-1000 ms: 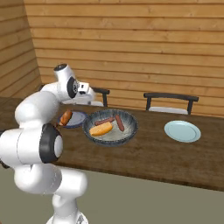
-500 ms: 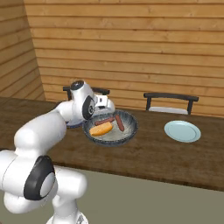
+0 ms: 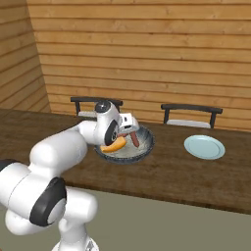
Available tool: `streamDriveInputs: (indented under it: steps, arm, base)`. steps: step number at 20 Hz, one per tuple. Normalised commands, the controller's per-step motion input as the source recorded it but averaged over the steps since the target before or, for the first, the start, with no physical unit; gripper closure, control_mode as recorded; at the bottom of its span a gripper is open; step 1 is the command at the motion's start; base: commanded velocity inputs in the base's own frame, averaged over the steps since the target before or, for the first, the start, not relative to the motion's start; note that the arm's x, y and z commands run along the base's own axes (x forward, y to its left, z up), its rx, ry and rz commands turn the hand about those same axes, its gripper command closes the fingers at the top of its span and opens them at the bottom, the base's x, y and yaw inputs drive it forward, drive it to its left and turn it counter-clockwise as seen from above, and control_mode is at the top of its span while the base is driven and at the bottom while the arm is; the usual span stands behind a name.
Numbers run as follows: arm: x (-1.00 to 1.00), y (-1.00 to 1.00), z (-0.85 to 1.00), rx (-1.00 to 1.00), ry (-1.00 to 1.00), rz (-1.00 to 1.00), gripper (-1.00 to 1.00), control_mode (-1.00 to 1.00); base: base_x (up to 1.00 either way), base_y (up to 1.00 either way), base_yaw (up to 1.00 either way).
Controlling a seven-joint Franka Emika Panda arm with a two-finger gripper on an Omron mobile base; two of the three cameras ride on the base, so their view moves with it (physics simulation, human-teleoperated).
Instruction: Place one bun and one sausage from the bowl on each plate.
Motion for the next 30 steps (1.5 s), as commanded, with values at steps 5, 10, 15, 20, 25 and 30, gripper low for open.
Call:
streamDriveInputs:
  steps: [5,10,15,20,25,30]
  arm:
    - [0.35,-0.16,-0.35,-0.20,0.12,0.00,-1.00,-1.00]
    - [0.15,-0.02,-0.27,-0.04,0.08,0.02,-1.00,-1.00]
    - [0.08,-0.14,-0.16,-0.05,0.00,0.09,-1.00,-1.00]
    - [0.01,-0.21,-0.05,0.00,0.00,0.22,-1.00,-1.00]
    - [0.36,-0.12,-0.18,-0.08,0.00,0.09,-1.00,-1.00]
    - [0.28,0.00,-0.29,-0.10,0.00,0.06,-1.00,-1.00]
  base:
    - [0.00,0.00,0.00]
    - [0.00,0.00,0.00]
    - [0.00,0.00,0.00]
    - [0.00,0.00,0.00]
    - [0.00,0.00,0.00]
    - [0.00,0.00,0.00]
